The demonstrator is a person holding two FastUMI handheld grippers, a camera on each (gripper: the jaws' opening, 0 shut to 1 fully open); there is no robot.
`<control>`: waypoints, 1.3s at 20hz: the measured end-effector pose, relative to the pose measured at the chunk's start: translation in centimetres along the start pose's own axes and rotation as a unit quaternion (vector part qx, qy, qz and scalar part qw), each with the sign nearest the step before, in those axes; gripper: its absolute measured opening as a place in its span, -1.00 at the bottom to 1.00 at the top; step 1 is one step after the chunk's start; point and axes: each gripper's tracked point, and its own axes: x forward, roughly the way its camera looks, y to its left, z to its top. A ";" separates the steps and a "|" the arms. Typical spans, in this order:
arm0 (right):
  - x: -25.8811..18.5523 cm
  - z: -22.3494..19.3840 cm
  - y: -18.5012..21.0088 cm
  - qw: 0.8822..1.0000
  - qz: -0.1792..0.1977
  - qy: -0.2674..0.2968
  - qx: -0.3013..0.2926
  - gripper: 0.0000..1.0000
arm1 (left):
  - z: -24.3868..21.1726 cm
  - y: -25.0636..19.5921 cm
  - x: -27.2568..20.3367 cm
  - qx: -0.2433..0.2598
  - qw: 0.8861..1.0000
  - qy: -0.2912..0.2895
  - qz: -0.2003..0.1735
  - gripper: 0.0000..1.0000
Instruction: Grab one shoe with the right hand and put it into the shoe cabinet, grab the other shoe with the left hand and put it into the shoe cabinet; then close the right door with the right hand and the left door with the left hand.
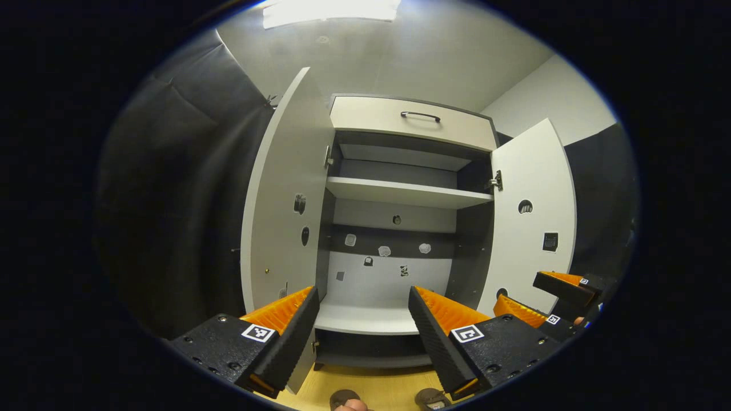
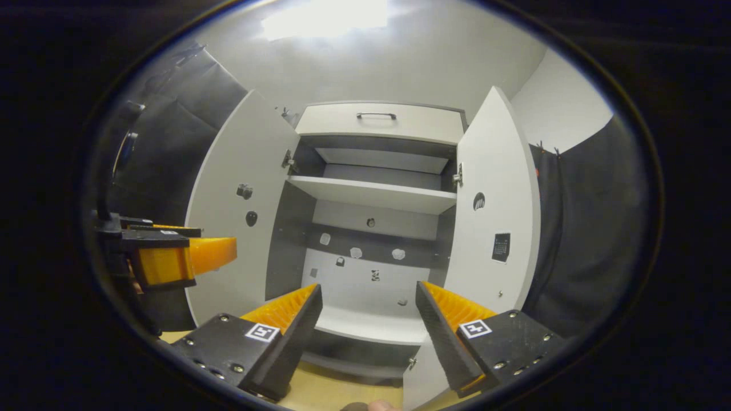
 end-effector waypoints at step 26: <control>-13.5 -45.8 7.2 0.824 0.060 0.549 0.128 0.99 | -1.9 5.6 -2.1 0.033 0.996 0.036 0.073 0.93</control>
